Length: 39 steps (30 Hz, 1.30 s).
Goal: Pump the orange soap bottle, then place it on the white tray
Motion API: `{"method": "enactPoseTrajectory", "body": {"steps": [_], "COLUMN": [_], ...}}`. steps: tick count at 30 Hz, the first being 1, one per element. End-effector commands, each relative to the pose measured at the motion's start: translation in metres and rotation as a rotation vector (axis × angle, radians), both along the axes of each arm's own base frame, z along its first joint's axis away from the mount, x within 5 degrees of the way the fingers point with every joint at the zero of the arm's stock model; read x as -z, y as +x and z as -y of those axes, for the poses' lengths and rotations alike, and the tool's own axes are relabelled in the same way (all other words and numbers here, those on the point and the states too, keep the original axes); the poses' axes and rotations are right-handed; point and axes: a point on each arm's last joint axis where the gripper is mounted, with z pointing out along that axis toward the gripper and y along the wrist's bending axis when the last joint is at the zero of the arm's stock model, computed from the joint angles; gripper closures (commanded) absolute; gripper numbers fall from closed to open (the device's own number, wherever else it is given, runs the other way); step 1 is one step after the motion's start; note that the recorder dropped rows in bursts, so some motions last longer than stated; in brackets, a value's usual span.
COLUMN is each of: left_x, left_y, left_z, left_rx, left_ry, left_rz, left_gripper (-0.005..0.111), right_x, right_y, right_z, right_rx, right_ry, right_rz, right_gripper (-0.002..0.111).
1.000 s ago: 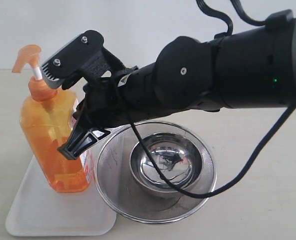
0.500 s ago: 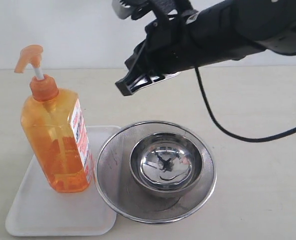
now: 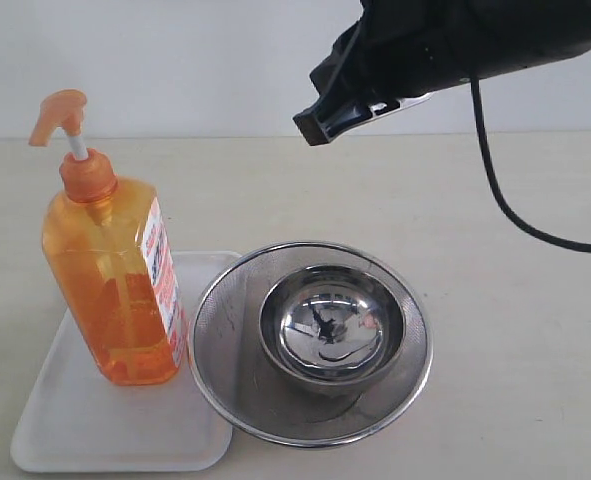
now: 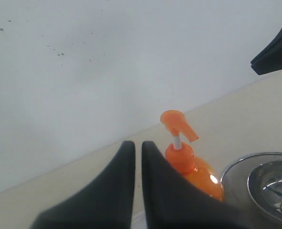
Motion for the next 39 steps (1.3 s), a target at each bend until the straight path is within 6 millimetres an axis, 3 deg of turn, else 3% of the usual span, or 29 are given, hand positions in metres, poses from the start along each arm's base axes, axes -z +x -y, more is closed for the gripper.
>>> {"method": "enactPoseTrajectory", "body": {"steps": [1, 14, 39], "left_x": [0.001, 0.005, 0.005], "left_y": [-0.013, -0.050, -0.051], "left_z": [0.001, -0.005, -0.005], "left_rx": [0.014, -0.027, -0.026], "left_ry": [-0.013, -0.007, -0.007], "left_rz": [0.005, 0.074, 0.081], "left_gripper": [0.102, 0.102, 0.102], "right_x": [-0.006, -0.023, -0.023], "right_y": [-0.005, -0.018, -0.018], "right_z": [0.009, 0.031, 0.031], "right_rx": [0.029, 0.125, 0.143], "right_ry": [-0.028, -0.078, -0.049], "right_rz": [0.002, 0.026, 0.005], "right_gripper": [0.108, 0.108, 0.108]}}
